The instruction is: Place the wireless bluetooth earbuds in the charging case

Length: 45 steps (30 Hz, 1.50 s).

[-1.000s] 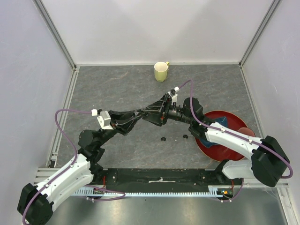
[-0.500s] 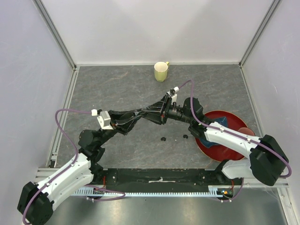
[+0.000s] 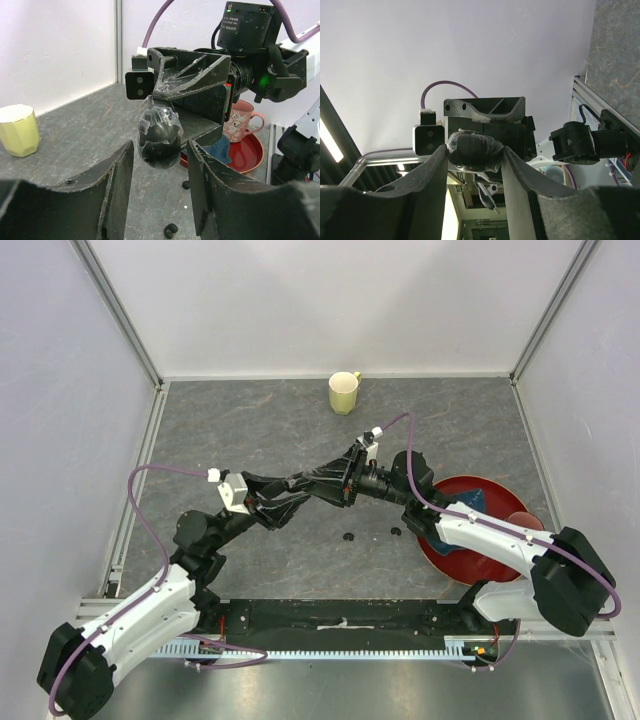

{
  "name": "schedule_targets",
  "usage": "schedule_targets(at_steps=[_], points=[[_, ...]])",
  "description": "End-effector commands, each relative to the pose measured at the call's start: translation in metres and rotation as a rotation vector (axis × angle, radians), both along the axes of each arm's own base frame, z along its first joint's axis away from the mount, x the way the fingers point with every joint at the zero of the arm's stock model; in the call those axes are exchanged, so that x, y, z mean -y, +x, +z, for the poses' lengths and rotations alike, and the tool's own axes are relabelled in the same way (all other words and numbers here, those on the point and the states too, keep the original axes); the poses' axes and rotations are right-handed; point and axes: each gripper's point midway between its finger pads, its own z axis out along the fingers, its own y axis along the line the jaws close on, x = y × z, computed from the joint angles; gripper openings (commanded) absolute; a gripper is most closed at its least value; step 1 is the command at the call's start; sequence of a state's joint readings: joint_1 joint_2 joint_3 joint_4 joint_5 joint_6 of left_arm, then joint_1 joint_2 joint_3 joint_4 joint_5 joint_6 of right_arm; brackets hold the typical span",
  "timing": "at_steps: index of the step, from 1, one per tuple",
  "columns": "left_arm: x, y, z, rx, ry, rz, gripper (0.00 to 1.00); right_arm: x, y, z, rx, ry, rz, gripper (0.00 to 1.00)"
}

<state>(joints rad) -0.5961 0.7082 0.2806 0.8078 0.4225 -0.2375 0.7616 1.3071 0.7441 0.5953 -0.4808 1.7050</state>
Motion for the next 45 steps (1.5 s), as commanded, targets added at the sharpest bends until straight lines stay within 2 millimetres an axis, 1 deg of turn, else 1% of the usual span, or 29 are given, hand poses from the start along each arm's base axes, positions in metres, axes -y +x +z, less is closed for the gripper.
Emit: schedule_targets(at_steps=[1, 7, 10, 13, 20, 21, 30, 34, 37, 40, 45], points=[[0.001, -0.006, 0.02, 0.044, -0.036, -0.027, 0.53, 0.002, -0.001, 0.024, 0.062, 0.067, -0.006, 0.0], [0.0, -0.007, 0.029, 0.09, -0.075, -0.024, 0.53, 0.002, -0.001, 0.021, 0.057, 0.06, -0.009, 0.0], [0.001, -0.006, 0.03, 0.099, -0.085, -0.031, 0.53, 0.002, -0.001, 0.021, 0.055, 0.061, -0.007, 0.0], [0.004, -0.004, 0.028, 0.087, -0.077, -0.039, 0.53, 0.001, -0.001, 0.021, 0.055, 0.06, -0.006, 0.0], [0.005, -0.001, 0.03, 0.092, -0.092, -0.036, 0.47, 0.001, -0.002, 0.021, 0.053, 0.061, -0.001, 0.0], [0.005, -0.001, 0.032, 0.097, -0.097, -0.036, 0.46, 0.001, -0.001, 0.021, 0.054, 0.062, -0.001, 0.0], [0.009, 0.001, 0.03, 0.085, -0.103, -0.045, 0.44, 0.0, -0.002, 0.019, 0.044, 0.072, 0.009, 0.0], [0.008, 0.001, 0.031, 0.085, -0.112, -0.044, 0.4, -0.001, -0.002, 0.016, 0.036, 0.068, 0.013, 0.0], [0.006, 0.004, 0.032, 0.081, -0.124, -0.028, 0.4, -0.001, -0.001, 0.016, 0.036, 0.068, 0.011, 0.0], [0.006, 0.004, 0.033, 0.082, -0.129, -0.026, 0.42, -0.001, -0.002, 0.015, 0.036, 0.065, 0.012, 0.0], [0.007, 0.004, 0.031, 0.076, -0.121, -0.033, 0.41, -0.001, -0.002, 0.016, 0.037, 0.068, 0.009, 0.0]])
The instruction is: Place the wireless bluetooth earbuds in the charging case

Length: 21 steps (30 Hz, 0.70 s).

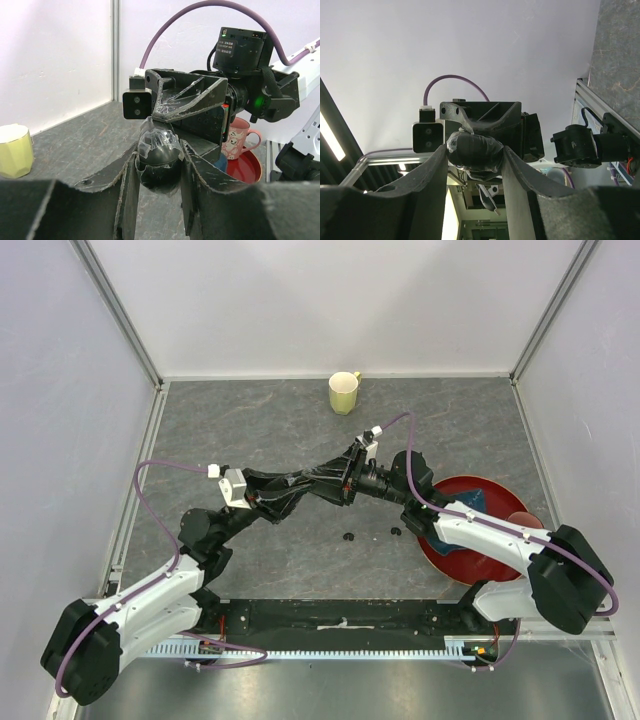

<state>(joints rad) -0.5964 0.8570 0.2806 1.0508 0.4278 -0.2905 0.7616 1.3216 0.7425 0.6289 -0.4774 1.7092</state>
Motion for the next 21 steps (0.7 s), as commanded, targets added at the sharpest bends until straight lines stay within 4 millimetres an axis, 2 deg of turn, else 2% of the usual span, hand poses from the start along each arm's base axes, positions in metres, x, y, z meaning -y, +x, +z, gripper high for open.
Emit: schedule_targets(at_steps=[1, 3, 5, 6, 9, 12, 13, 15, 16, 19, 20, 21], points=[[-0.001, -0.004, 0.018, 0.038, -0.047, -0.008, 0.39, 0.001, -0.004, 0.015, 0.03, 0.055, 0.013, 0.0], [0.0, -0.003, 0.017, 0.035, -0.042, -0.008, 0.35, 0.001, -0.003, 0.016, 0.031, 0.056, 0.011, 0.0], [0.0, -0.003, 0.015, 0.03, -0.04, -0.009, 0.23, 0.001, -0.004, 0.015, 0.03, 0.055, 0.013, 0.0], [0.0, -0.003, 0.016, 0.031, -0.039, -0.011, 0.13, 0.001, -0.003, 0.014, 0.029, 0.054, 0.011, 0.0], [0.001, -0.003, 0.013, 0.029, -0.031, -0.015, 0.03, 0.001, -0.003, 0.016, 0.034, 0.059, 0.013, 0.01], [0.003, -0.003, 0.011, 0.022, -0.023, -0.024, 0.02, 0.001, -0.003, 0.018, 0.043, 0.067, 0.013, 0.06], [0.003, -0.004, 0.011, 0.022, -0.022, -0.026, 0.02, 0.001, -0.005, 0.021, 0.055, 0.076, 0.019, 0.18], [0.002, -0.004, 0.01, 0.021, -0.019, -0.023, 0.02, 0.001, -0.006, 0.022, 0.082, 0.082, 0.022, 0.32], [0.002, -0.004, 0.01, 0.024, -0.021, -0.021, 0.02, 0.002, -0.007, 0.026, 0.103, 0.092, 0.023, 0.44], [0.0, -0.008, 0.013, 0.042, -0.022, -0.023, 0.02, 0.005, -0.006, 0.03, 0.189, 0.069, 0.008, 0.61], [-0.001, -0.011, 0.015, 0.056, -0.022, -0.026, 0.02, 0.01, -0.004, 0.034, 0.271, 0.041, -0.021, 0.64], [-0.001, -0.012, 0.014, 0.057, -0.019, -0.028, 0.02, 0.01, -0.001, 0.028, 0.288, -0.024, -0.034, 0.66]])
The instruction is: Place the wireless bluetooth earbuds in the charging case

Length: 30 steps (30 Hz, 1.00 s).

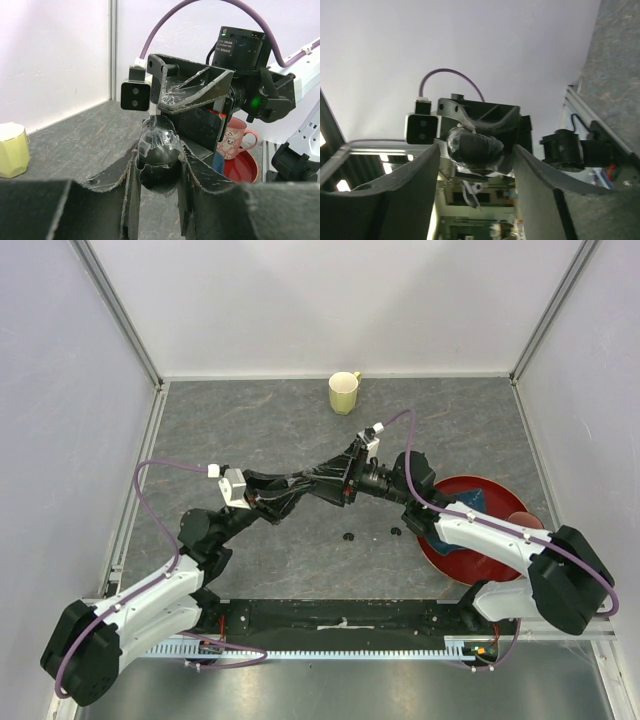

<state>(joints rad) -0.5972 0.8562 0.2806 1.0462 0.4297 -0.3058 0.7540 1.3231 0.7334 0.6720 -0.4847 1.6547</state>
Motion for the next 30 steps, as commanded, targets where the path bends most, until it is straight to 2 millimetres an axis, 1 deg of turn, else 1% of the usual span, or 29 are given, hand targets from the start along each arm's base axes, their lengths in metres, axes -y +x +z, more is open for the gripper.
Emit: schedule_targets(at_steps=[1, 2, 3, 4, 5, 6, 8, 9, 10, 12, 13, 15, 16, 17, 20, 24, 30], points=[[-0.003, -0.013, 0.015, 0.076, -0.016, -0.021, 0.02, 0.01, 0.0, 0.024, 0.25, -0.074, -0.05, 0.7], [-0.004, -0.016, 0.018, 0.09, -0.021, -0.026, 0.02, 0.016, -0.002, 0.032, 0.307, -0.108, -0.071, 0.72], [-0.004, -0.017, 0.016, 0.085, -0.019, -0.028, 0.02, 0.02, 0.006, 0.04, 0.45, -0.18, -0.123, 0.74], [-0.005, -0.019, 0.016, 0.087, -0.019, -0.029, 0.02, 0.025, 0.007, 0.026, 0.447, -0.274, -0.122, 0.75], [-0.006, -0.021, 0.016, 0.088, -0.02, -0.034, 0.02, 0.031, 0.006, 0.031, 0.504, -0.31, -0.142, 0.76], [-0.007, -0.024, 0.016, 0.095, -0.023, -0.039, 0.02, 0.036, 0.008, 0.04, 0.613, -0.355, -0.157, 0.78], [-0.006, -0.029, 0.019, 0.114, -0.021, -0.06, 0.02, 0.043, 0.0, 0.042, 0.703, -0.404, -0.129, 0.8], [-0.006, -0.031, 0.022, 0.121, -0.024, -0.066, 0.02, 0.044, -0.004, 0.05, 0.747, -0.405, -0.12, 0.81], [-0.006, -0.034, 0.025, 0.136, -0.025, -0.076, 0.02, 0.045, -0.011, 0.051, 0.82, -0.411, -0.08, 0.82], [-0.004, -0.037, 0.029, 0.154, -0.02, -0.098, 0.02, 0.047, -0.018, 0.062, 0.888, -0.397, -0.061, 0.83], [-0.003, -0.039, 0.031, 0.162, -0.02, -0.105, 0.02, 0.047, -0.022, 0.057, 0.905, -0.42, -0.028, 0.83], [-0.001, -0.045, 0.038, 0.203, -0.013, -0.133, 0.02, 0.047, -0.025, 0.06, 0.944, -0.436, -0.008, 0.84], [0.0, -0.047, 0.04, 0.221, -0.012, -0.144, 0.02, 0.047, -0.027, 0.053, 0.94, -0.462, 0.018, 0.84], [0.0, -0.052, 0.044, 0.249, -0.016, -0.156, 0.02, 0.047, -0.028, 0.05, 0.968, -0.484, 0.028, 0.84], [0.0, -0.054, 0.049, 0.26, -0.016, -0.168, 0.02, 0.047, -0.028, 0.049, 0.99, -0.511, 0.034, 0.84], [0.004, -0.056, 0.049, 0.256, -0.006, -0.201, 0.02, 0.043, -0.032, 0.045, 1.002, -0.526, 0.066, 0.84], [0.007, -0.056, 0.048, 0.246, -0.012, -0.222, 0.02, 0.038, -0.032, 0.039, 0.991, -0.538, 0.076, 0.84]])
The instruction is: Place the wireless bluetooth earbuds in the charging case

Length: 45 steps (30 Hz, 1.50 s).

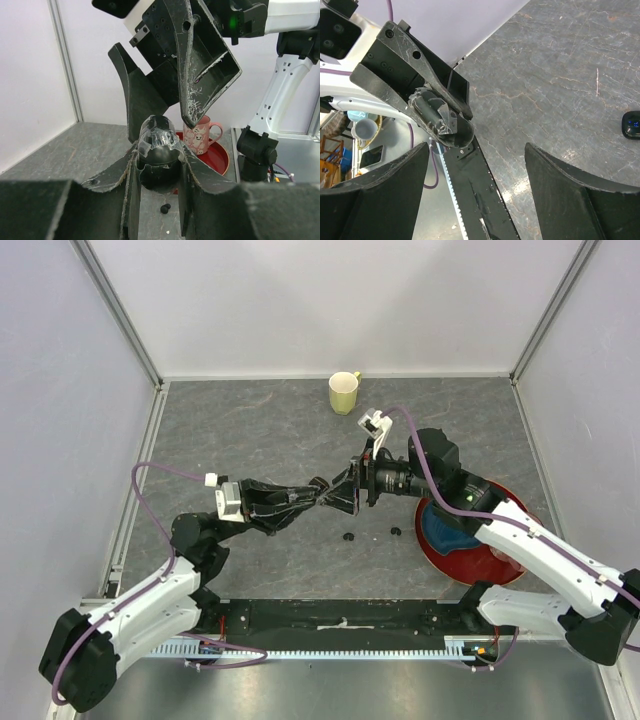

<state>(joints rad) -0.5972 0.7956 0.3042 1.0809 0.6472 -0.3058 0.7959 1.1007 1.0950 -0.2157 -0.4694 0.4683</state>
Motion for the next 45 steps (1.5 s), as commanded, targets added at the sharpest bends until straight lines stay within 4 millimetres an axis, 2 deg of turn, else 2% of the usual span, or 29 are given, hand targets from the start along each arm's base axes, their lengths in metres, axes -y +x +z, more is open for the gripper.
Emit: schedule_targets(at_steps=[1, 12, 26, 39, 45], points=[[0.001, -0.012, 0.025, 0.085, -0.037, -0.047, 0.02, -0.004, 0.001, 0.019, 0.068, 0.02, 0.008, 0.84], [0.006, -0.025, 0.028, 0.116, -0.017, -0.129, 0.02, -0.001, 0.021, 0.008, 0.037, -0.001, -0.112, 0.84], [0.008, -0.036, 0.02, 0.115, 0.037, -0.188, 0.02, -0.002, 0.031, 0.022, 0.001, 0.088, -0.188, 0.85], [0.006, -0.031, 0.015, 0.089, 0.031, -0.154, 0.02, -0.006, 0.029, 0.025, -0.026, 0.122, -0.175, 0.85], [0.004, -0.022, 0.008, 0.053, 0.032, -0.102, 0.02, -0.002, 0.025, 0.039, -0.004, 0.165, -0.17, 0.86]])
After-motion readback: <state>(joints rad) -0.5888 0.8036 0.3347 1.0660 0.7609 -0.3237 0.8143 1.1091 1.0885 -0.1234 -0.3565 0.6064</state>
